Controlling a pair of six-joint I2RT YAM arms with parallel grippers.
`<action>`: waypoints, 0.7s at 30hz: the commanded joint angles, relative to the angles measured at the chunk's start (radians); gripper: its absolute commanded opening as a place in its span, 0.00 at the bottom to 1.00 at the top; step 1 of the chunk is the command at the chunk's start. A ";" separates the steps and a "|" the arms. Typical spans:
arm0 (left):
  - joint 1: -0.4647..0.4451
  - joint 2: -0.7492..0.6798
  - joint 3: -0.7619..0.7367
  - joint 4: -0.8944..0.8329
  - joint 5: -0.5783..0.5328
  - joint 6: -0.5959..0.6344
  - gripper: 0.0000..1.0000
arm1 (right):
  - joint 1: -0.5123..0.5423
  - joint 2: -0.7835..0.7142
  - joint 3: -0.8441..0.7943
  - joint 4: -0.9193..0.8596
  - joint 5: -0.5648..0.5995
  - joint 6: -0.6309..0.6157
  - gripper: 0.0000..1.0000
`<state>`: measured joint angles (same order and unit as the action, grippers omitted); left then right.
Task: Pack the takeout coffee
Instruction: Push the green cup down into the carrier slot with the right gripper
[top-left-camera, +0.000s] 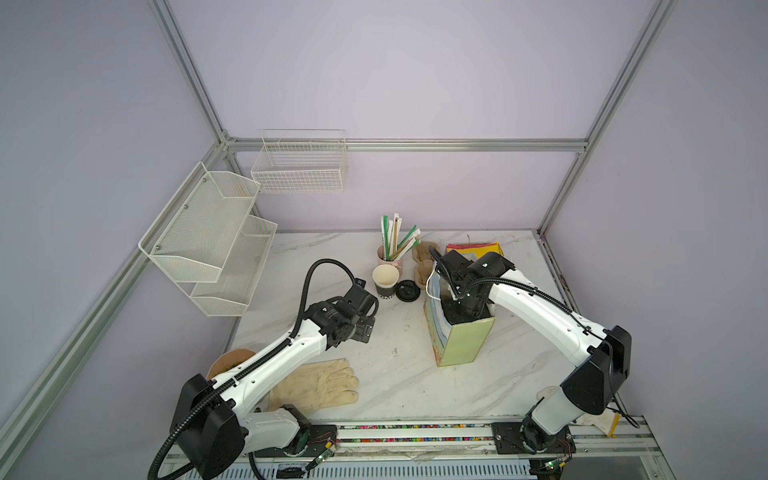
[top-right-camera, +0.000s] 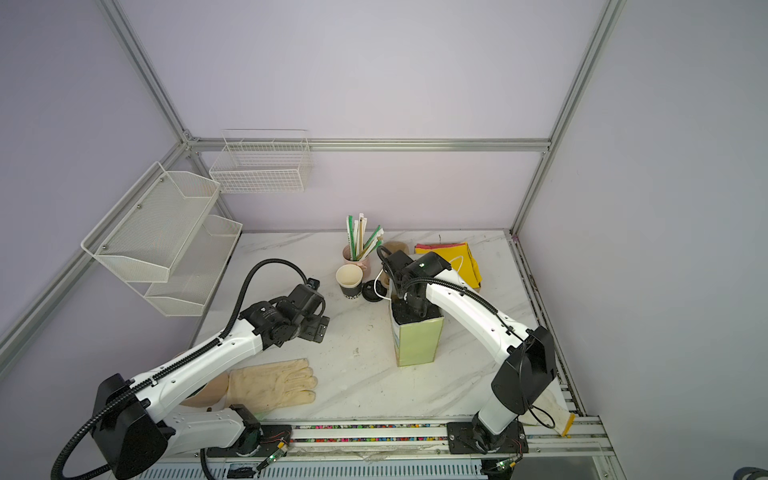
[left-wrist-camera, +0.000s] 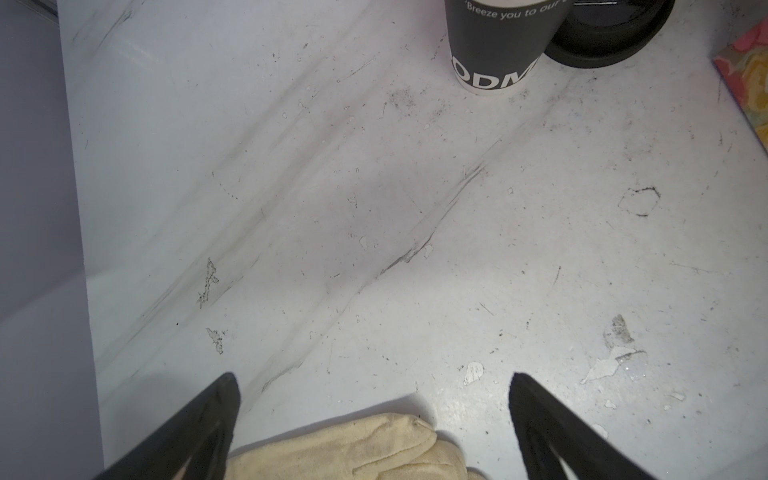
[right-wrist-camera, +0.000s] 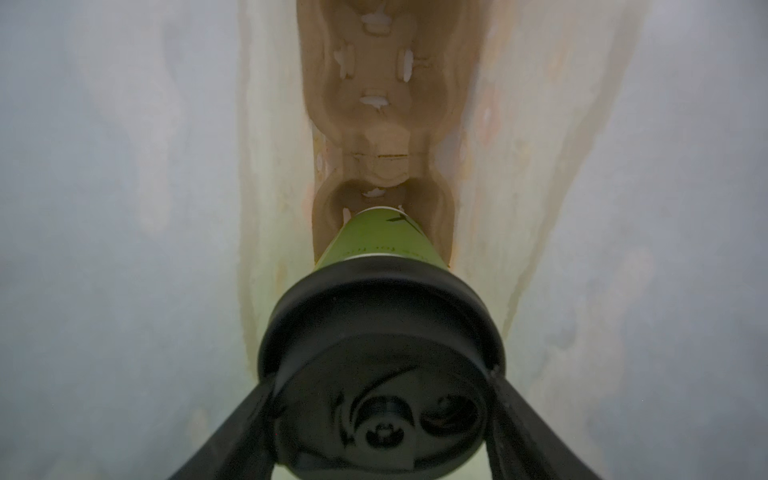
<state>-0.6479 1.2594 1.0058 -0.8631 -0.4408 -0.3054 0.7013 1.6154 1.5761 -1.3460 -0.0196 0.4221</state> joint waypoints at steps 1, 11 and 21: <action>0.008 0.000 0.075 -0.002 0.005 0.015 1.00 | 0.006 -0.024 -0.011 -0.032 -0.003 0.015 0.68; 0.008 0.009 0.077 -0.007 0.000 0.015 1.00 | 0.006 -0.034 -0.026 -0.031 -0.008 0.038 0.67; 0.008 0.015 0.079 -0.010 0.000 0.014 1.00 | 0.005 -0.004 -0.018 -0.030 0.023 0.041 0.67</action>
<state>-0.6479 1.2789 1.0058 -0.8772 -0.4408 -0.3027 0.7013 1.6138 1.5593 -1.3457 -0.0181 0.4469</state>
